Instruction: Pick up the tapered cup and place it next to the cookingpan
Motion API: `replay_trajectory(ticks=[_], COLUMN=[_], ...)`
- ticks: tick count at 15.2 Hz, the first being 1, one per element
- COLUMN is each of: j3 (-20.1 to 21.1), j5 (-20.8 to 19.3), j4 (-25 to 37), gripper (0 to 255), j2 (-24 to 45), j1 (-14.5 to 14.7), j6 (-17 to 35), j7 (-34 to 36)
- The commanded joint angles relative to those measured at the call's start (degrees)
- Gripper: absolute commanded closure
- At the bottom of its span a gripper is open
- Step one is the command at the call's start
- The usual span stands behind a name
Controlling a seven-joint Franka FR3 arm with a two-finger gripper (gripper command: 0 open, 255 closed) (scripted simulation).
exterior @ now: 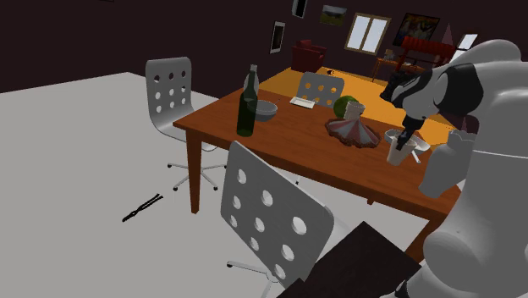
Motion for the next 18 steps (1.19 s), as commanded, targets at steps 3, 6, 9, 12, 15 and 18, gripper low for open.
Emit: replay_trajectory(ticks=[3, 6, 9, 12, 15, 18], j3=[0.1, 0.1, 0.1, 0.1, -0.6, -1.1], j5=[0.2, 0.2, 0.2, 0.2, -1.1, -2.3], j4=[-0.2, -0.2, -0.2, -0.2, 0.9, 2.3], gripper=[255, 255, 0, 0, 0, 0], j2=[0.3, 0.3, 0.3, 0.3, -1.7, -3.3], j1=[-0.1, -0.1, -0.1, -0.1, 0.7, 1.3], j6=[0.6, 0.6, 0.6, 0.6, -2.4, -5.1], j7=[-0.1, -0.1, -0.1, -0.1, 0.8, 1.5])
